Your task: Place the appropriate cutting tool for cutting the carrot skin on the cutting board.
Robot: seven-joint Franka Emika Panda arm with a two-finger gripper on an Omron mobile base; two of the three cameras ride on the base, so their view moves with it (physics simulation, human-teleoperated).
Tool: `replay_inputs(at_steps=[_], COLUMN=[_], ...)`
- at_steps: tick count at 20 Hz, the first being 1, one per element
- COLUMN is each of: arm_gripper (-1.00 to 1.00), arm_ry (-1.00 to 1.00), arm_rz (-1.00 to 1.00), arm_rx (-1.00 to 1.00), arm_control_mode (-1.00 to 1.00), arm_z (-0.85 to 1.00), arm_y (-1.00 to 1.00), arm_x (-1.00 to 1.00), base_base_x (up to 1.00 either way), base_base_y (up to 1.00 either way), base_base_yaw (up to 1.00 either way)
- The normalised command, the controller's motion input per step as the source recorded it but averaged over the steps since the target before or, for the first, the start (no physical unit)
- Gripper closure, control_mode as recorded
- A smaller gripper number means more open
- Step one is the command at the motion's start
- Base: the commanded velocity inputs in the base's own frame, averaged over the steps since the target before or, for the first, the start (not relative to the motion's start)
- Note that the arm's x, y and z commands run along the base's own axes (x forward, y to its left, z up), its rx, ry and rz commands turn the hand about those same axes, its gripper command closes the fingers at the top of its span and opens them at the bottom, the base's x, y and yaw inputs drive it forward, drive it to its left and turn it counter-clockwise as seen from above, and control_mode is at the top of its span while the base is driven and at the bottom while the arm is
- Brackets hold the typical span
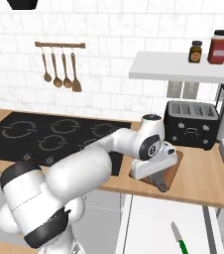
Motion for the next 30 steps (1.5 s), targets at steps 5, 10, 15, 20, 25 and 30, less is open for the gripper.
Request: replay_inputs(at_steps=[5, 10, 15, 20, 25, 30], arm_gripper=[1.00, 1.00, 1.00, 1.00, -1.00, -1.00], arm_ry=[0.09, 0.09, 0.05, 0.00, 0.00, 0.00], arm_rz=[0.16, 0.15, 0.12, 0.08, 0.03, 0.00], arm_rx=[0.04, 0.01, 0.04, 0.03, 0.00, 0.00], arm_control_mode=[-1.00, -1.00, -1.00, -1.00, -1.00, -1.00], arm_z=[-0.55, -0.60, -0.41, -0.34, -0.20, 0.23], arm_y=[0.00, 0.00, 0.00, 0.05, 0.33, 0.35], arm_x=[0.91, 0.83, 0.76, 0.20, 0.00, -0.45], base_base_x=[0.00, 0.00, 0.00, 0.00, 0.00, 0.00], base_base_y=[0.00, 0.00, 0.00, 0.00, 0.00, 0.00], base_base_yaw=[0.00, 0.00, 0.00, 0.00, 0.00, 0.00])
